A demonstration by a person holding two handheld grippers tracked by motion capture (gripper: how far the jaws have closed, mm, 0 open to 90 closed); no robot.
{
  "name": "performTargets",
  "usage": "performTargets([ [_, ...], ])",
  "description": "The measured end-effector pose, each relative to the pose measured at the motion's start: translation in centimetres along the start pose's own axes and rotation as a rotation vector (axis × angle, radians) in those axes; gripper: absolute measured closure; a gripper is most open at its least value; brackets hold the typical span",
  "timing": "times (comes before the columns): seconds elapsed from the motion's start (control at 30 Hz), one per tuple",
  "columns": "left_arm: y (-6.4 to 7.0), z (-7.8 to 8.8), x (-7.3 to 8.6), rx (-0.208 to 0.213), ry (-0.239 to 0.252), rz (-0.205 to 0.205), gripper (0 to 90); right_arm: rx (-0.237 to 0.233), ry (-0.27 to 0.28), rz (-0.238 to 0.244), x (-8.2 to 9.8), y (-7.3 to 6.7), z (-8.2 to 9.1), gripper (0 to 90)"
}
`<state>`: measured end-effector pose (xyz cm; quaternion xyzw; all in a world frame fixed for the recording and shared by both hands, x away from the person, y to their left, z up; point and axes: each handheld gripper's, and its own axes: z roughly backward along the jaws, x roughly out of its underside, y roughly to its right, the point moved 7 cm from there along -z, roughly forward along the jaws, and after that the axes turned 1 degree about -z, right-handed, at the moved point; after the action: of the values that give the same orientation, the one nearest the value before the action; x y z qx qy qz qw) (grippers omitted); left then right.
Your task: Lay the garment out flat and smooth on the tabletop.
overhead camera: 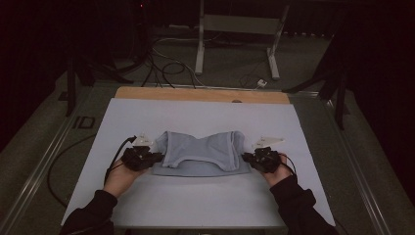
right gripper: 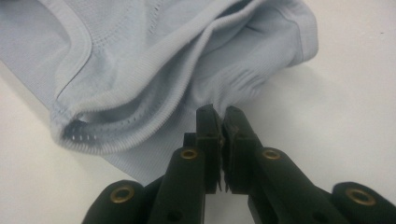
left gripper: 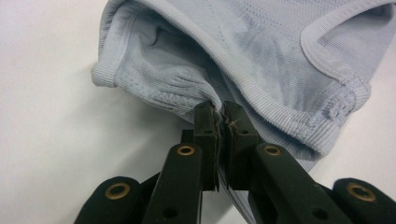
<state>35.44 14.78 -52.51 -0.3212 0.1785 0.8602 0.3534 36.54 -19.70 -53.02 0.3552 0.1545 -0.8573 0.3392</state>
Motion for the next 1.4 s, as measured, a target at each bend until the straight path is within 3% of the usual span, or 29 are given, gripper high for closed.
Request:
performTargets([
  [0.1,0.6,0.5,0.6,0.016,-0.014,0.001,85.5,0.006,0.000,0.017,0.3,-1.4,0.8,86.4],
  [0.23,1.4,1.1,1.3,0.020,-0.020,0.007,85.3,-0.012,0.002,-0.007,0.9,-2.3,1.8,86.4],
  [0.4,2.8,1.6,2.1,0.034,-0.023,0.006,85.2,-0.019,-0.014,-0.017,2.0,-2.5,2.0,86.3],
  [0.5,3.5,1.3,2.8,0.050,-0.035,0.000,85.1,-0.038,-0.031,-0.056,3.0,-2.3,1.7,86.2],
  [0.73,3.1,0.2,4.2,0.067,-0.041,0.002,83.1,-0.071,-0.048,-0.103,4.4,-2.3,1.2,85.3],
  [0.87,2.7,-0.8,5.1,0.034,-0.064,-0.022,79.2,-0.063,-0.082,-0.089,5.3,-2.5,0.7,85.1],
  [0.93,2.5,-0.9,5.3,0.050,-0.051,-0.003,78.2,-0.063,-0.081,-0.089,5.3,-2.6,0.7,85.1],
  [1.07,2.2,-0.9,5.4,0.029,-0.046,-0.013,70.0,-0.059,-0.082,-0.088,5.4,-2.5,0.5,84.4],
  [1.27,1.7,-1.1,5.4,0.014,-0.042,-0.020,57.7,-0.054,-0.087,-0.120,5.7,-2.0,0.5,70.4],
  [1.4,1.6,-1.1,5.2,-0.010,-0.045,-0.036,50.3,-0.030,-0.083,-0.105,5.5,-1.9,0.6,58.2],
])
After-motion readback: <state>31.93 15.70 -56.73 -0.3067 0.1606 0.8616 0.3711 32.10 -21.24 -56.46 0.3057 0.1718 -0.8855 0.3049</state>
